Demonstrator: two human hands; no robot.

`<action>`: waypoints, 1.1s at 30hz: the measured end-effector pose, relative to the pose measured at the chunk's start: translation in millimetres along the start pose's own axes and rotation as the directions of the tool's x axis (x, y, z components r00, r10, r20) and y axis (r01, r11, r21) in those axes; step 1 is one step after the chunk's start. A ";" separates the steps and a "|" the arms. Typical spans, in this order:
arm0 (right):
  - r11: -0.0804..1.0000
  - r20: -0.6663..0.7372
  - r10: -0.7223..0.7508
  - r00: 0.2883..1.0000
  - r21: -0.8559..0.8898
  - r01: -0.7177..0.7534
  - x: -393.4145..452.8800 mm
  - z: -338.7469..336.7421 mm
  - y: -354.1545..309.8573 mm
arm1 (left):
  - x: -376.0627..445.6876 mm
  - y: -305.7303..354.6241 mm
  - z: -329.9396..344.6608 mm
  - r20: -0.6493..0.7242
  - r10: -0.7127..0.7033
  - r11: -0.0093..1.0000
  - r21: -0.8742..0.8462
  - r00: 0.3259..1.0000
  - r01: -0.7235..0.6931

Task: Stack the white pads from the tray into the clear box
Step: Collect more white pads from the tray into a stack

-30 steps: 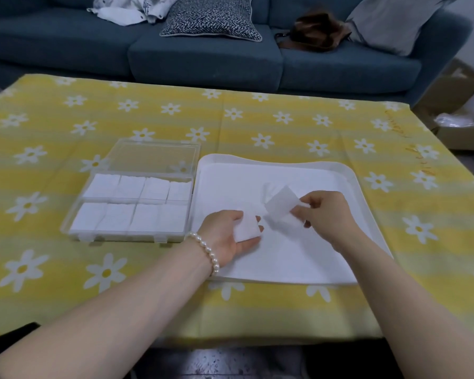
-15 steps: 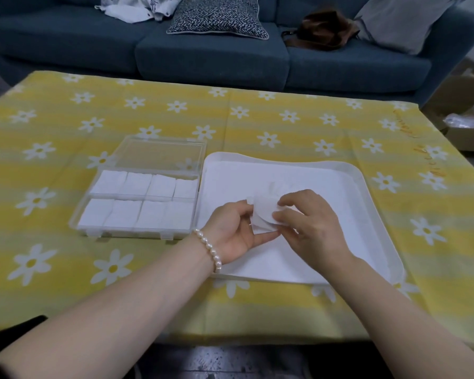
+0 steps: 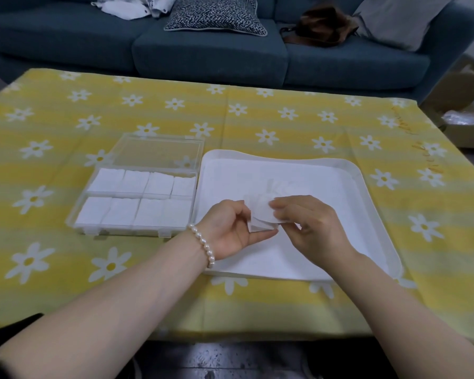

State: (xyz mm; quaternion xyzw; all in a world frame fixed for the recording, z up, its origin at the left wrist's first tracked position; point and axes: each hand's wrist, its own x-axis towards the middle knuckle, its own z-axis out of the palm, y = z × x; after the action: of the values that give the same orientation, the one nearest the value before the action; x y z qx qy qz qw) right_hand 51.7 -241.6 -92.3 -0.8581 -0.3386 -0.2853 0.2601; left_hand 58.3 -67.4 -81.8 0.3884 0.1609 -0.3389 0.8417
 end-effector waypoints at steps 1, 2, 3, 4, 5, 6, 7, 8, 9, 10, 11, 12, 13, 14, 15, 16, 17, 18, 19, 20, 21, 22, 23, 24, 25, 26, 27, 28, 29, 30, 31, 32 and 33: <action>1.000 -0.011 0.004 1.000 0.016 -0.004 -0.2 -0.5 -0.1 | -0.2 0.4 -0.1 0.001 -0.003 1.000 0.023 1.000 0.003; 1.000 -0.017 0.004 1.000 0.026 -0.004 0.2 -1.1 -0.1 | -0.7 0.8 0.0 0.001 -0.005 0.999 0.038 1.000 0.005; 1.000 -0.018 0.001 1.000 0.028 0.000 0.6 -1.8 -0.1 | -1.3 1.1 0.5 0.005 -0.007 0.999 0.040 1.000 0.006; 1.000 -0.016 -0.003 1.000 0.025 0.004 0.9 -2.3 -0.2 | -1.9 1.8 0.8 0.011 -0.008 1.000 0.026 1.000 0.008; 1.000 -0.013 -0.007 1.000 0.022 0.007 1.5 -2.7 -0.1 | -2.3 2.6 1.1 0.018 -0.008 1.000 0.006 1.000 0.008; 1.000 -0.011 -0.007 1.000 0.020 0.008 1.6 -2.9 -0.2 | -2.6 3.6 1.0 0.029 -0.004 1.000 -0.008 1.000 0.004; 1.000 -0.014 -0.005 1.000 0.019 0.006 1.7 -2.8 0.0 | -3.0 4.5 0.8 0.045 -0.001 1.000 -0.005 0.999 0.001; 1.000 -0.020 0.001 1.000 0.019 0.000 1.8 -2.8 0.0 | -3.7 5.3 0.7 0.063 -0.002 1.000 0.011 0.998 0.001; 1.000 -0.025 0.009 1.000 0.021 -0.008 2.2 -3.0 0.4 | -4.8 5.7 0.7 0.083 -0.008 0.999 0.033 0.997 0.005; 1.000 -0.025 0.015 1.000 0.022 -0.015 2.7 -3.5 0.7 | -5.3 5.9 0.7 0.100 -0.016 0.999 0.052 0.995 0.011; 1.000 -0.022 0.019 1.000 0.020 -0.018 2.8 -3.7 1.0 | -5.6 5.6 0.8 0.114 -0.024 0.998 0.064 0.993 0.017; 0.999 -0.014 0.026 1.000 0.020 -0.026 2.6 -3.7 1.1 | -5.8 5.3 1.2 0.123 -0.028 0.997 0.068 0.992 0.020; 0.998 -0.004 0.047 0.999 0.031 -0.047 2.3 -4.1 0.3 | -5.8 4.7 1.7 0.128 -0.028 0.998 0.067 0.991 0.020; 0.993 0.002 0.098 0.995 0.061 -0.098 2.1 -4.6 -1.4 | -5.7 4.2 2.2 0.129 -0.024 0.998 0.064 0.991 0.016; 0.976 0.003 0.190 0.982 0.112 -0.189 3.6 -6.4 -4.9 | -5.1 3.7 2.6 0.124 -0.019 0.998 0.061 0.992 0.011; 0.935 -0.004 0.316 0.949 0.170 -0.310 6.6 -9.1 -9.7 | -4.4 3.1 3.0 0.115 -0.012 0.998 0.056 0.993 0.005; 0.863 -0.020 0.461 0.887 0.241 -0.443 10.6 -11.9 -14.1 | -3.2 2.7 3.0 0.101 -0.006 0.999 0.045 0.995 0.001; 0.747 -0.030 0.615 0.788 0.343 -0.570 15.2 -14.7 -17.2 | -1.9 2.5 2.7 0.084 0.000 1.000 0.030 0.996 -0.003; 0.576 -0.005 0.756 0.654 0.478 -0.663 20.8 -18.5 -19.0 | -0.5 2.3 2.4 0.068 0.009 1.000 0.017 0.998 -0.010; 0.368 0.074 0.853 0.517 0.618 -0.695 24.8 -22.2 -20.1 | 0.8 1.9 2.2 0.053 0.023 1.000 0.008 0.998 -0.023; 0.139 0.207 0.893 0.401 0.720 -0.680 27.4 -24.4 -21.4 | 1.9 1.5 2.2 0.039 0.039 0.999 0.001 0.998 -0.039; -0.076 0.350 0.882 0.316 0.766 -0.638 28.6 -24.3 -24.1 | 2.3 0.7 2.5 0.033 0.055 0.998 -0.009 0.998 -0.055; -0.239 0.464 0.848 0.257 0.767 -0.595 29.2 -22.7 -28.3 | 2.8 -0.5 2.9 0.030 0.065 0.998 -0.024 0.997 -0.065; -0.334 0.535 0.815 0.222 0.747 -0.576 28.5 -19.3 -32.7 | 2.8 -1.6 3.4 0.035 0.070 0.997 -0.043 0.997 -0.069; -0.369 0.569 0.796 0.204 0.725 -0.582 28.0 -16.3 -37.8 | 2.7 -3.2 3.9 0.043 0.072 0.996 -0.062 0.997 -0.069; -0.362 0.573 0.796 0.196 0.710 -0.604 28.1 -13.0 -42.2 | 2.0 -4.3 4.8 0.056 0.070 0.995 -0.072 0.996 -0.066; -0.332 0.558 0.807 0.195 0.700 -0.633 28.2 -10.1 -45.3 | 1.4 -4.8 6.1 0.068 0.067 0.996 -0.070 0.995 -0.062; -0.292 0.537 0.820 0.196 0.689 -0.663 27.8 -7.5 -46.9 | 0.4 -5.3 7.4 0.080 0.063 0.996 -0.061 0.995 -0.058; -0.261 0.517 0.834 0.192 0.676 -0.689 27.5 -5.3 -47.9 | -0.6 -5.4 8.7 0.091 0.059 0.997 -0.048 0.994 -0.055; -0.236 0.500 0.846 0.186 0.663 -0.710 26.8 -3.5 -47.7 | -0.8 -5.6 9.6 0.098 0.057 0.998 -0.034 0.994 -0.054; -0.217 0.486 0.855 0.180 0.651 -0.727 26.6 -2.5 -47.9 | -0.6 -5.9 9.9 0.104 0.054 0.998 -0.026 0.993 -0.052; -0.201 0.473 0.863 0.177 0.642 -0.740 26.3 -1.8 -47.7 | 0.2 -6.6 9.5 0.105 0.049 0.999 -0.027 0.993 -0.046; -0.188 0.462 0.869 0.175 0.637 -0.747 26.7 -1.2 -47.7 | 0.8 -7.0 9.1 0.105 0.044 0.999 -0.034 0.994 -0.041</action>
State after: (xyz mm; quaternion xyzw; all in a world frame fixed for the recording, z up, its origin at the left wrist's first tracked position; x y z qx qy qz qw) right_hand 32.8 -200.5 -61.5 -0.6270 0.2282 0.0712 0.7414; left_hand 54.1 -78.0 -80.2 0.3601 0.1132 -0.3383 0.8620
